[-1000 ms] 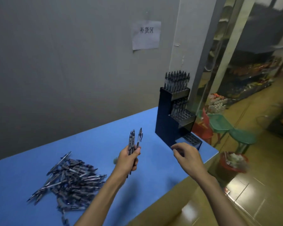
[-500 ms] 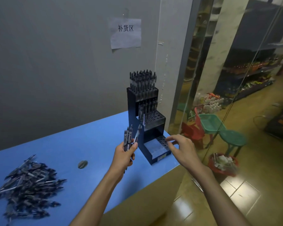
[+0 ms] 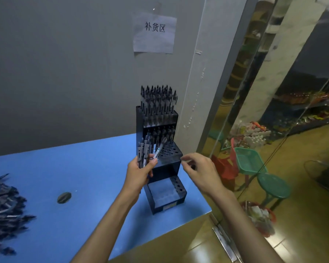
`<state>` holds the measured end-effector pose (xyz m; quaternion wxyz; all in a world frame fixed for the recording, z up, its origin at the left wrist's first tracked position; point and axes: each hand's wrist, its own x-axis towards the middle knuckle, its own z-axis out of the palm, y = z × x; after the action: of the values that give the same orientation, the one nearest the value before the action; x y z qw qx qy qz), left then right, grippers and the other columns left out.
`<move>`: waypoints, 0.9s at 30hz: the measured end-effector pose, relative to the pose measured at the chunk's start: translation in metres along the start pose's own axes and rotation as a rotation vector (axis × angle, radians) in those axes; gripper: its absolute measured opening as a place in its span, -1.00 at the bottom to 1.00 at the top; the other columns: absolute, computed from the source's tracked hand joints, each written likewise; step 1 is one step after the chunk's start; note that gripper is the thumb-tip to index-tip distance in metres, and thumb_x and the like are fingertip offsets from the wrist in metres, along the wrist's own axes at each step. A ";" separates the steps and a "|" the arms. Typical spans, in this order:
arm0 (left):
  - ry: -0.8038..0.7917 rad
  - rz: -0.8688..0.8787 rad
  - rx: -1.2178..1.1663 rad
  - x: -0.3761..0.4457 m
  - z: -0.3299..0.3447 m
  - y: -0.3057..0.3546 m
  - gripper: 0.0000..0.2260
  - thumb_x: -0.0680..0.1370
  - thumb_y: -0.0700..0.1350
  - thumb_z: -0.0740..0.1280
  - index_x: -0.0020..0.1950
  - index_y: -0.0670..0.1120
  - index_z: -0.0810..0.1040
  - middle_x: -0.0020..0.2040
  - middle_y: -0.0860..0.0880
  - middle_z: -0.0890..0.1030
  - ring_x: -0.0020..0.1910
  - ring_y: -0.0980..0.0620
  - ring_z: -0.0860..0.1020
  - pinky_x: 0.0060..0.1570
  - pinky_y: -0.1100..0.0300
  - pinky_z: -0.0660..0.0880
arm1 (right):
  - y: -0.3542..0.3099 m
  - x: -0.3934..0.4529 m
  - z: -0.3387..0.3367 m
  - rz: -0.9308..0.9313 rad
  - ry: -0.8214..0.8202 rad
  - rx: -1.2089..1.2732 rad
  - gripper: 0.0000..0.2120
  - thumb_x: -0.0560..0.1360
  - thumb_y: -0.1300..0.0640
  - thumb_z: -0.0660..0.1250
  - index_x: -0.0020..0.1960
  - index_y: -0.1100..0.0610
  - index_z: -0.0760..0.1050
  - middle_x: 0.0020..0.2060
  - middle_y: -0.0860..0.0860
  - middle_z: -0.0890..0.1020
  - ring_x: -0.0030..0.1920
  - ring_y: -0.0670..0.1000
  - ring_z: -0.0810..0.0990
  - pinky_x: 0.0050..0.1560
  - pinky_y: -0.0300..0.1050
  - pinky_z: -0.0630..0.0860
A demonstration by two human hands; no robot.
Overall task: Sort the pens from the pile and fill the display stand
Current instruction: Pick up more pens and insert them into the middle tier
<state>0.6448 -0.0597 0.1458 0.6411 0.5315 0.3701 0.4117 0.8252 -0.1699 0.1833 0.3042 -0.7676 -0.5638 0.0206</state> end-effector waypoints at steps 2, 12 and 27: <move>0.005 0.001 -0.025 0.007 0.008 0.000 -0.88 0.59 -0.19 0.41 0.11 -0.15 0.59 -0.22 -0.10 0.60 -0.47 0.10 0.43 -0.53 0.26 0.25 | 0.005 0.017 -0.001 -0.042 -0.015 -0.001 -0.84 0.59 0.03 0.33 0.12 0.01 0.62 -0.02 -0.11 0.66 -0.06 -0.13 0.60 0.00 -0.07 0.58; 0.114 0.025 0.037 0.015 0.024 0.015 -0.91 0.59 -0.17 0.42 0.08 -0.14 0.63 -0.14 -0.08 0.72 -0.45 0.05 0.47 -0.52 0.30 0.31 | -0.004 0.083 0.012 -0.105 -0.036 0.300 -0.80 0.60 0.04 0.35 0.15 0.09 0.63 -0.06 -0.08 0.68 -0.07 -0.13 0.62 0.00 -0.23 0.55; 0.354 -0.015 0.096 0.014 0.010 0.013 -0.82 0.63 0.05 0.36 0.11 -0.04 0.54 -0.15 -0.08 0.68 -0.50 0.01 0.39 -0.54 0.21 0.29 | -0.001 0.138 0.010 -0.093 -0.007 0.704 -0.91 0.58 0.18 0.38 0.05 0.14 0.65 -0.19 -0.02 0.71 -0.15 -0.09 0.71 -0.02 -0.16 0.63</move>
<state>0.6571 -0.0494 0.1593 0.5429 0.4780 0.5003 0.4758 0.8709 -0.0446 0.2186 0.5490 -0.5889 -0.5576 0.2023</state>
